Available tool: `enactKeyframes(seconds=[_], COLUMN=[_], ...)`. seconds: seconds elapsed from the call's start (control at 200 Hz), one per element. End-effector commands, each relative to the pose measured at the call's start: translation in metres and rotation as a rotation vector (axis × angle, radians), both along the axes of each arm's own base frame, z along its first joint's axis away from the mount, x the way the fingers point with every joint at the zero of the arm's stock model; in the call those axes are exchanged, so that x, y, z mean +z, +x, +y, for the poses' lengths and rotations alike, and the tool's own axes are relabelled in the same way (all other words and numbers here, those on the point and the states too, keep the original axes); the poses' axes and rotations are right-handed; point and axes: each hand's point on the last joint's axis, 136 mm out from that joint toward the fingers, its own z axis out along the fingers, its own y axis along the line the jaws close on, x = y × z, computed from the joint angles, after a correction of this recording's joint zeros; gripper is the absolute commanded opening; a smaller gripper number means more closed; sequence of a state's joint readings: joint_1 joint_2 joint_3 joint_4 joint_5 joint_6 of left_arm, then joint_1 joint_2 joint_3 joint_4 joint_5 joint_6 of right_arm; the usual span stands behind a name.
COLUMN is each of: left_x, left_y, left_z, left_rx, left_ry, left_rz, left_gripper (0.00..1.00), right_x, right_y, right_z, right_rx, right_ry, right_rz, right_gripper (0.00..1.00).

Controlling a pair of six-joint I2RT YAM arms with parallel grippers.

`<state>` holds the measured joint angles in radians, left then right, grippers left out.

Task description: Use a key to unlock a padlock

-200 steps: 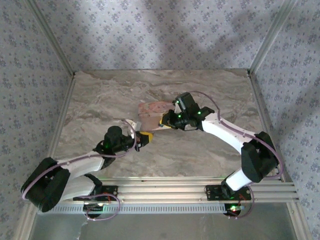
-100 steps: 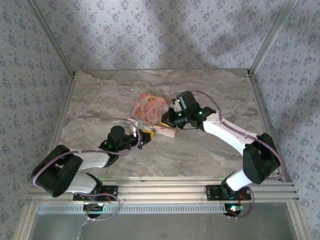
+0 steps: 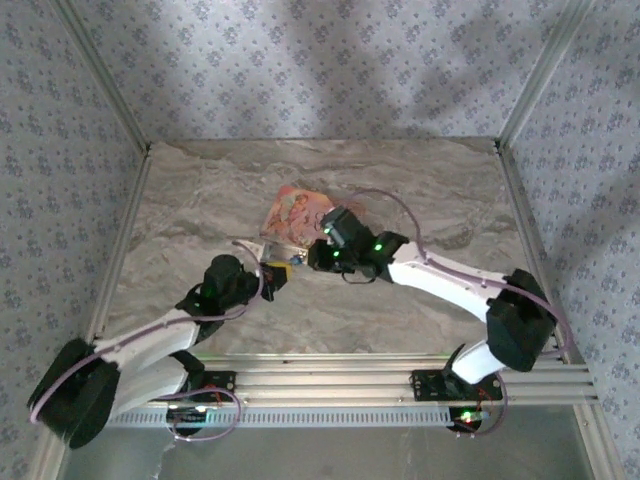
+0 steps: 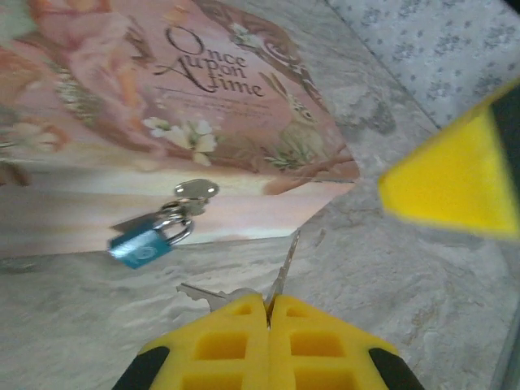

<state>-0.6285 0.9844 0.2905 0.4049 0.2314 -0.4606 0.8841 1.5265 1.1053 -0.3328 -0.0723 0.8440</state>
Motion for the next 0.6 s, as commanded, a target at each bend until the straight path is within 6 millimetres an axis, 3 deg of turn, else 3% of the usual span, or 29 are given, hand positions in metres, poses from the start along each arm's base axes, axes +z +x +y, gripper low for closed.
enactKeyframes(seconds=[0.0, 0.095, 0.225, 0.595], left_x=[-0.031, -0.032, -0.036, -0.043], left_y=[-0.009, -0.012, -0.014, -0.017], left_z=[0.028, 0.034, 0.036, 0.039], left_rx=[0.078, 0.093, 0.1, 0.1], left_ry=[0.14, 0.147, 0.145, 0.154], left_rz=[0.075, 0.08, 0.09, 0.094], left_gripper=[0.0, 0.0, 0.0, 0.0], right_x=[-0.033, -0.058, -0.075, -0.081], right_y=[0.008, 0.011, 0.022, 0.048], right_z=[0.007, 0.011, -0.004, -0.066], right_rx=[-0.009, 0.013, 0.004, -0.14], right_ry=[-0.104, -0.144, -0.203, -0.338], right_rz=[-0.016, 0.016, 0.008, -0.059], right_gripper=[0.18, 0.18, 0.19, 0.28])
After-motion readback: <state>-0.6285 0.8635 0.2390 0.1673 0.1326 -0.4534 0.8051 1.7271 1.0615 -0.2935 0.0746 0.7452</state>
